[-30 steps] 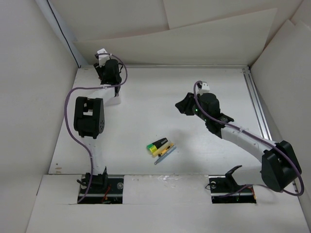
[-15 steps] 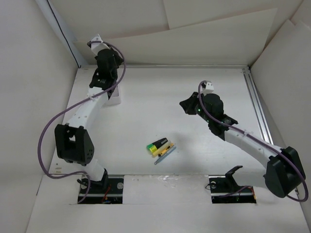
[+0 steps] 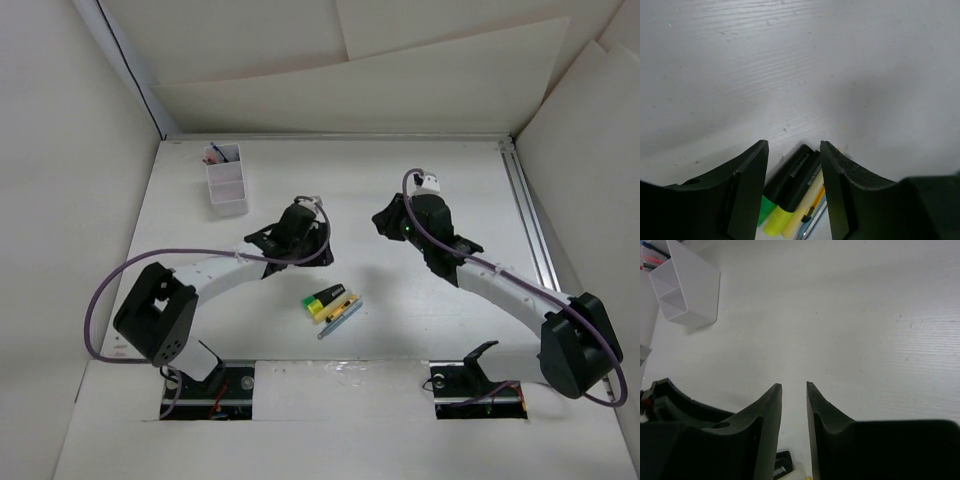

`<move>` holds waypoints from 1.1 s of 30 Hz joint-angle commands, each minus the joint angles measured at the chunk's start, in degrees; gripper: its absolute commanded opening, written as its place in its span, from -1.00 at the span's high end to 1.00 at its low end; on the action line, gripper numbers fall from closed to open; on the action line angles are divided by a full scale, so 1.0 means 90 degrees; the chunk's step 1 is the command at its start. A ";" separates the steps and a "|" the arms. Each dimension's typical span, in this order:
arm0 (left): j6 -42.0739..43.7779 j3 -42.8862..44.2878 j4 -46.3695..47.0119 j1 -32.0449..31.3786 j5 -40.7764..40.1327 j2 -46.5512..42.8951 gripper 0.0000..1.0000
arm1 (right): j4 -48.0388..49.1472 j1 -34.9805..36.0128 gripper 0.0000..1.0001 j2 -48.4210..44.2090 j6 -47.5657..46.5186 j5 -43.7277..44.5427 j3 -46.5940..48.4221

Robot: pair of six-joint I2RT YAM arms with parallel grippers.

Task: Sort the stationery into containers
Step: Pick up the pen from the center of the board.

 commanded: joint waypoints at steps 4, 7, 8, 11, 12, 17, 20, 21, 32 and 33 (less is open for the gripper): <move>0.0379 0.0165 -0.0738 -0.0862 -0.0445 -0.0471 0.12 | 0.0051 0.0051 0.32 -0.0029 0.0017 0.0183 0.0298; 0.0321 0.0331 -0.1101 -0.1468 -0.1014 -0.0139 0.17 | 0.0051 0.0051 0.32 0.0040 0.0017 0.0183 0.0299; 0.0320 0.0332 -0.1169 -0.1585 -0.1133 -0.0138 0.17 | -0.0007 0.0051 0.32 0.0107 0.0017 0.0183 0.0299; 0.0165 0.0449 -0.1384 -0.1976 -0.1600 0.0066 0.17 | -0.0007 0.0051 0.32 0.0166 0.0017 0.0115 0.0357; 0.0164 0.0449 -0.1442 -0.2045 -0.1690 0.0125 0.20 | -0.0007 0.0051 0.32 0.0167 0.0017 0.0057 0.0357; 0.0027 0.0420 -0.1512 -0.2104 -0.1818 0.0223 0.22 | -0.0007 0.0051 0.32 0.0167 0.0017 0.0056 0.0357; 0.0027 0.0293 -0.1511 -0.2104 -0.1935 0.0281 0.22 | -0.0007 0.0051 0.32 0.0167 0.0017 0.0056 0.0357; -0.0031 0.0293 -0.1511 -0.2104 -0.2002 0.0282 0.22 | -0.0007 0.0051 0.32 0.0167 0.0017 -0.0002 0.0357; -0.0031 0.0293 -0.1570 -0.2163 -0.2569 0.0770 0.46 | -0.0007 0.0051 0.32 0.0225 0.0017 -0.0119 0.0416; -0.0031 0.0361 -0.1647 -0.2221 -0.2686 0.0925 0.46 | -0.0007 0.0051 0.32 0.0225 -0.0041 -0.0119 0.0416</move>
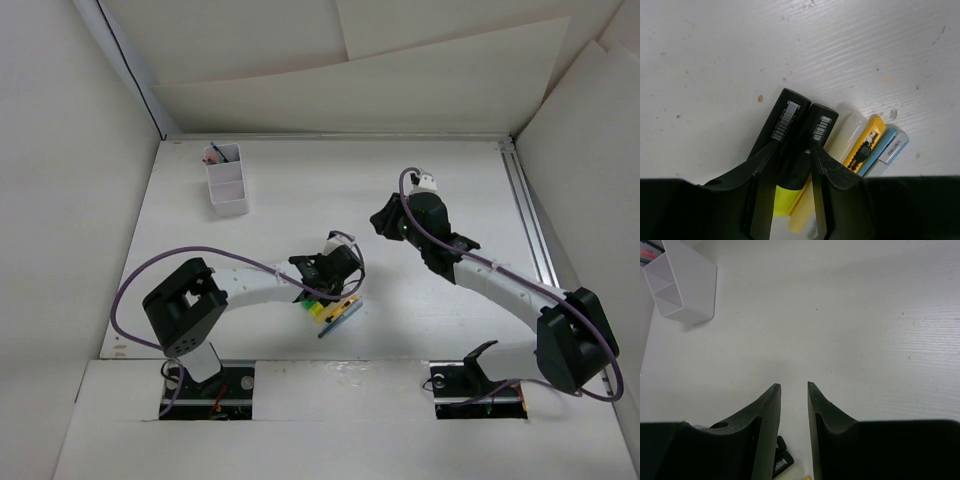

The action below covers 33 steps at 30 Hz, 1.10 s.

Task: Sort the stationery into containers
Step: Pick up the pen from the center of the board.

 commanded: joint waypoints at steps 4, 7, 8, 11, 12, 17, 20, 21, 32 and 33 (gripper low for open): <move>-0.0041 0.0128 -0.0342 -0.0077 -0.0592 0.0478 0.48 | 0.0105 0.0051 0.32 0.0043 -0.0040 -0.0078 0.0287; -0.0041 0.0128 -0.0283 -0.0077 -0.0757 0.0605 0.48 | 0.0105 0.0051 0.32 0.0043 -0.0040 -0.0078 0.0287; -0.0041 0.0128 -0.0283 -0.0077 -0.0816 0.0605 0.48 | 0.0105 0.0051 0.32 0.0043 -0.0040 -0.0078 0.0287; -0.0100 0.0196 -0.0380 -0.0077 -0.1196 0.0761 0.51 | 0.0105 0.0051 0.32 0.0102 -0.0040 -0.0078 0.0287; -0.0177 0.0274 -0.0439 -0.0077 -0.1304 0.0849 0.51 | 0.0105 0.0051 0.32 0.0102 -0.0040 -0.0078 0.0287; -0.0246 0.0343 -0.0372 -0.0077 -0.1462 0.0918 0.51 | 0.0105 0.0051 0.32 0.0160 -0.0040 -0.0137 0.0346; -0.0246 0.0402 -0.0303 -0.0077 -0.1393 0.0918 0.51 | 0.0105 0.0051 0.32 0.0160 -0.0040 -0.0137 0.0346; -0.0246 0.0402 -0.0303 -0.0077 -0.1393 0.0918 0.51 | 0.0105 0.0051 0.32 0.0160 -0.0040 -0.0137 0.0346; -0.0451 0.0585 0.0214 0.1024 -0.1705 0.0099 1.00 | 0.0105 0.0051 0.32 0.0218 -0.0040 -0.0195 0.0346; -0.0451 0.0674 0.0360 0.1181 -0.1705 0.0010 1.00 | 0.0105 0.0051 0.32 0.0219 -0.0040 -0.0195 0.0346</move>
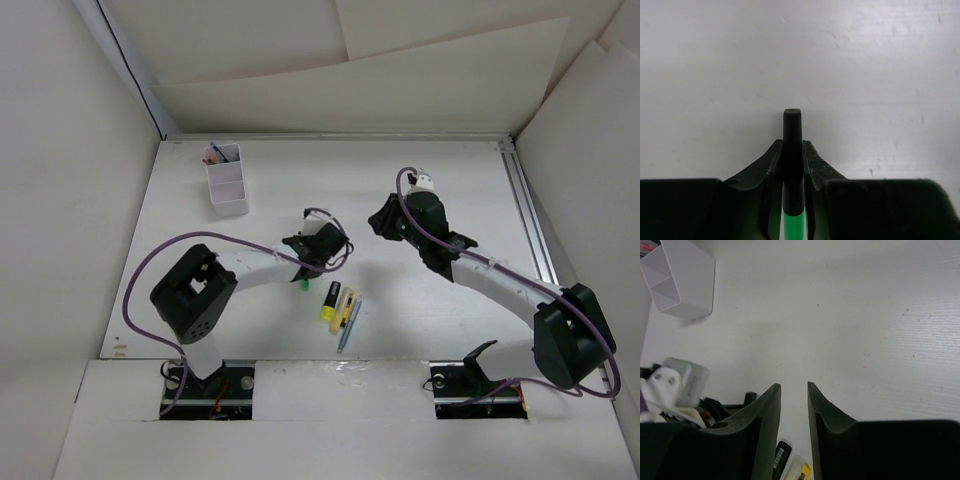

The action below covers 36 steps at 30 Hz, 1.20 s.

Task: Sort the stationery into containers
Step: Pick up the pen from the center of the board, then place the pen in the storage box.

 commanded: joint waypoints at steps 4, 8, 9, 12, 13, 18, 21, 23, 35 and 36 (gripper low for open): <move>0.0013 0.0869 0.0501 0.1297 0.0154 -0.0880 1.00 | 0.0141 0.0051 0.32 0.0061 -0.0040 -0.0076 0.0273; -0.0181 0.1426 0.0764 0.2283 0.0650 -0.0880 1.00 | 0.0141 0.0051 0.32 0.0061 -0.0040 -0.0144 0.0273; -0.0249 0.1426 0.0900 0.2498 0.0759 -0.0996 1.00 | 0.0141 0.0051 0.32 0.0061 -0.0040 -0.0145 0.0273; -0.0377 0.1203 0.1846 0.3202 0.0945 -0.1270 1.00 | 0.0141 0.0051 0.32 0.0061 -0.0040 -0.0213 0.0273; -0.0377 0.1047 0.2110 0.3397 0.0945 -0.1406 1.00 | 0.0141 0.0051 0.32 0.0061 -0.0040 -0.0213 0.0273; -0.0231 0.1552 0.2523 0.3808 0.0098 -0.1194 1.00 | 0.0200 0.0051 0.32 0.0061 -0.0107 -0.0438 0.0273; 0.0247 0.1963 0.2852 0.3887 -0.0742 -0.0881 1.00 | 0.0258 0.0051 0.32 0.0120 -0.0166 -0.0710 0.0332; 0.0704 0.2254 0.3068 0.3887 -0.1172 -0.0570 1.00 | 0.0316 0.0051 0.32 0.0120 -0.0167 -0.0711 0.0332; 0.3127 0.2900 0.5137 0.3887 -0.2960 0.1111 1.00 | 0.0493 0.0110 0.32 0.0431 -0.0284 -0.0906 0.0332; 0.3428 0.2901 0.5275 0.3887 -0.3019 0.1208 1.00 | 0.0493 0.0110 0.32 0.0432 -0.0284 -0.0906 0.0332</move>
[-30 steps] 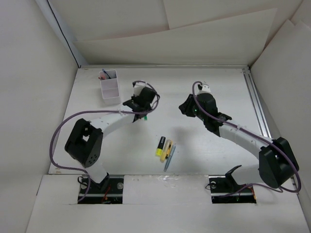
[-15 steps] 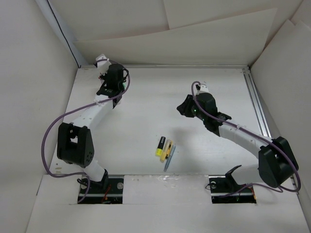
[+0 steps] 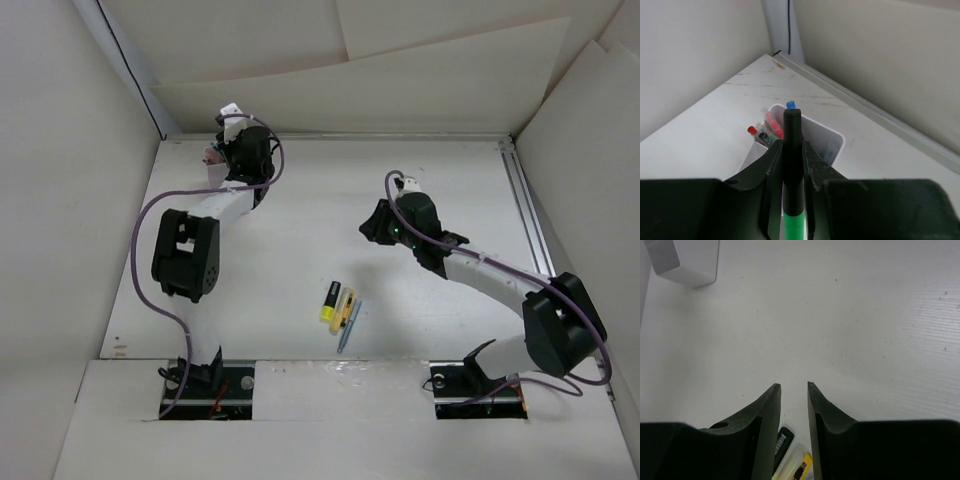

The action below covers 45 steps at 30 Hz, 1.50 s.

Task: Sort the stationery into containers
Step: Place the pen in the storage box.

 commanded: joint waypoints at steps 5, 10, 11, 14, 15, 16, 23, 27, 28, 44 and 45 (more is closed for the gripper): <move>0.1512 0.0380 0.1557 0.0018 -0.0864 0.0584 1.00 | 0.0493 0.0047 0.32 0.0019 -0.0175 -0.0253 0.0276; 0.2088 0.0224 0.2649 0.0018 -0.0981 0.0702 1.00 | 0.0551 0.0047 0.32 0.0019 -0.0233 -0.0390 0.0276; 0.2186 0.0166 0.2795 0.0018 -0.1039 0.0703 1.00 | 0.0619 0.0047 0.32 0.0019 -0.0233 -0.0390 0.0276; 0.2684 0.0098 0.3459 0.0018 -0.1108 0.0859 1.00 | 0.0678 0.0047 0.32 0.0019 -0.0233 -0.0449 0.0276; 0.2820 0.0030 0.3635 0.0018 -0.1108 0.0926 1.00 | 0.0678 0.0047 0.32 0.0019 -0.0291 -0.0507 0.0276; 0.3063 0.0029 0.3965 0.0018 -0.1108 0.0995 1.00 | 0.0678 0.0047 0.32 0.0019 -0.0292 -0.0508 0.0276; 0.3437 -0.0030 0.4476 0.0018 -0.1108 0.1279 1.00 | 0.0747 0.0047 0.32 0.0087 -0.0351 -0.0566 0.0276; 0.3369 -0.0107 0.4544 0.0018 -0.1041 0.1337 1.00 | 0.0747 0.0047 0.32 0.0088 -0.0351 -0.0635 0.0276; 0.3369 -0.0108 0.4545 0.0018 -0.1040 0.1337 1.00 | 0.0747 0.0047 0.32 0.0088 -0.0351 -0.0693 0.0276; 0.3300 0.0077 0.4623 0.0018 -0.1157 0.1738 0.62 | 0.0805 0.0047 0.32 -0.0030 -0.0409 -0.0693 0.0276; 0.3358 0.0078 0.4681 0.0018 -0.1157 0.1796 0.62 | 0.0805 0.0105 0.32 -0.0030 -0.0409 -0.0693 0.0276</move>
